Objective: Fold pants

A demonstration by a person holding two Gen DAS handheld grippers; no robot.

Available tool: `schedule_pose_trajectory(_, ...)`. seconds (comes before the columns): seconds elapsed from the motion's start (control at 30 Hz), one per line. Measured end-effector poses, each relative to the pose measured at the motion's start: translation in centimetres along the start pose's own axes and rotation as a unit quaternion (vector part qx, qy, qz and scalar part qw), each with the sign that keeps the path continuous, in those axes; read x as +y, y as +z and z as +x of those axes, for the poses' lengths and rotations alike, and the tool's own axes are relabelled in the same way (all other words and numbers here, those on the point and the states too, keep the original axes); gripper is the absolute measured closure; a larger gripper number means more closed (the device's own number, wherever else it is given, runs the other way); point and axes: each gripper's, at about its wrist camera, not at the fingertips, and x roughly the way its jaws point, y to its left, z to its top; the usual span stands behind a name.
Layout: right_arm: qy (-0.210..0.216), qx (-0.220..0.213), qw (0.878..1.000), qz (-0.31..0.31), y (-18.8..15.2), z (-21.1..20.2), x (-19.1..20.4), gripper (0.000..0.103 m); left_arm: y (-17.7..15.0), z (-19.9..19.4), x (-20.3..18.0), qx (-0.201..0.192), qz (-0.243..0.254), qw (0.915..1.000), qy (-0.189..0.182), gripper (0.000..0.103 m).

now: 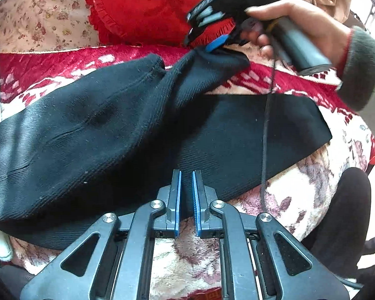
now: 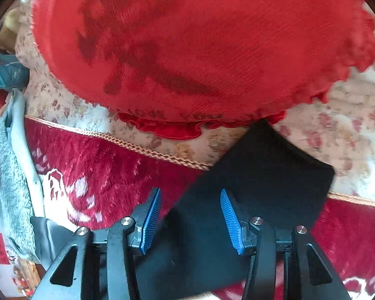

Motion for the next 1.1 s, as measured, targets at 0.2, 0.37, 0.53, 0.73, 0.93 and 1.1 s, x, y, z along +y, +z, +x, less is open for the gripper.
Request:
schedule_pose_trajectory(0.2, -0.079, 0.010, 0.994, -0.068, 0.1, 1.4, 1.8, 0.088, 0.1, -1.0, 1.3, -0.005, -0.027, 0.9996, 0.004, 0.095)
schedule_pose_trajectory(0.37, -0.039, -0.037, 0.997, -0.063, -3.4, -2.9, -0.8, 0.099, -0.2, -2.2, 2.5, -0.009, -0.055, 0.9984, 0.003, 0.095)
schedule_pose_trajectory(0.53, 0.022, -0.113, 0.993, -0.036, -10.4, -11.0, -4.4, 0.099, -0.9, -3.6, 3.5, -0.016, -0.091, 0.9957, -0.005, 0.073)
schedule_pose_trajectory(0.73, 0.083, -0.151, 0.985, 0.021, -20.8, -15.2, -7.9, 0.099, -1.5, -3.9, 4.4, -0.008, -0.138, 0.9903, -0.014, 0.062)
schedule_pose_trajectory(0.93, 0.123, -0.123, 0.979, 0.108, -24.8, -10.0, -11.0, 0.091, -1.8, -4.8, 4.0, -0.010, -0.144, 0.9895, -0.006, 0.060)
schedule_pose_trajectory(1.1, 0.196, -0.151, 0.961, 0.120, -25.4, -9.4, -9.1, 0.061, -2.9, -6.0, 6.4, -0.025, -0.198, 0.9796, -0.019, 0.045)
